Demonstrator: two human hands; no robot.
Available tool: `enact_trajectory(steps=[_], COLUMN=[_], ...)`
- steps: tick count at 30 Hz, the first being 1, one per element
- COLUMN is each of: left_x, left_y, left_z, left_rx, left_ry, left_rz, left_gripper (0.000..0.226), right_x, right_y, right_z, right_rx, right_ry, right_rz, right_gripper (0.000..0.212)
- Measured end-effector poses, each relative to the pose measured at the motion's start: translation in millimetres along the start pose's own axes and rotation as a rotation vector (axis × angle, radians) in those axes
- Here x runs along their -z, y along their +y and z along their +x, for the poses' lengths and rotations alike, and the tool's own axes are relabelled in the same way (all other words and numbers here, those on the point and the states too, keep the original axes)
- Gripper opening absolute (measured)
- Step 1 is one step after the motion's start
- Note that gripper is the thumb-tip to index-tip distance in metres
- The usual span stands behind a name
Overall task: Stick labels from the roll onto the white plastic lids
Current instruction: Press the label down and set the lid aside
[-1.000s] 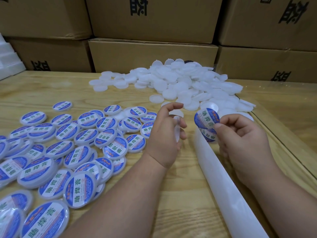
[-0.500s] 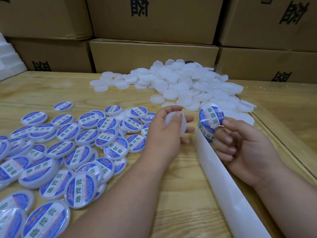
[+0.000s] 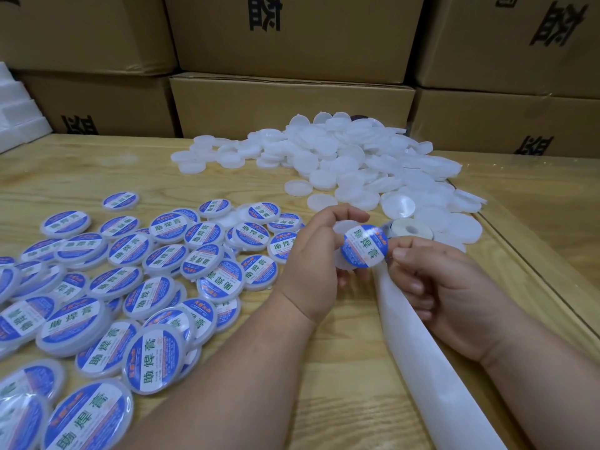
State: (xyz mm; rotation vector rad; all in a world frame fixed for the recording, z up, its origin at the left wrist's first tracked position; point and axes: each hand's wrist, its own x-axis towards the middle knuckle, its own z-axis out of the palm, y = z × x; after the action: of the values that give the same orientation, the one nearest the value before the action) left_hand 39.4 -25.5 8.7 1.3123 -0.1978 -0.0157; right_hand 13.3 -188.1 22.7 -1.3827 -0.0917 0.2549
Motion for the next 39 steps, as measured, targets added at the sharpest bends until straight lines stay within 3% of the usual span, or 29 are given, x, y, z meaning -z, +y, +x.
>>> enact_trajectory(steps=[3,11,22,33,39], left_x=[0.1,-0.7,-2.6,-4.6,-3.3], left_y=[0.6,2.9,6.7,6.8,4.3], left_z=[-0.4,-2.1,-5.3,-6.2,-5.5], left_rx=[0.002,-0.002,0.000,-0.005,-0.012], left_ry=[-0.009,-0.030,-0.016,0.002,0.023], left_rz=[0.025,0.019,0.027,0.000,0.014], left_gripper=[0.040,0.038,0.029,0.030,0.046], right_x=[-1.8,-1.8,-4.5,-4.8,-3.5], right_y=[-0.4,-0.6,-3.3,-3.1,-2.4], right_z=[-0.6,-0.4,-2.4,-3.4,-2.5], right_rx=[-0.002,-0.033,-0.030,-0.027,-0.031], right_ry=[-0.025,-0.007,-0.010,-0.019,-0.014], right_rz=[-0.015,-0.020,-0.012,-0.031,-0.027], right_gripper=[0.019,0.047,0.023,0.024,0.030])
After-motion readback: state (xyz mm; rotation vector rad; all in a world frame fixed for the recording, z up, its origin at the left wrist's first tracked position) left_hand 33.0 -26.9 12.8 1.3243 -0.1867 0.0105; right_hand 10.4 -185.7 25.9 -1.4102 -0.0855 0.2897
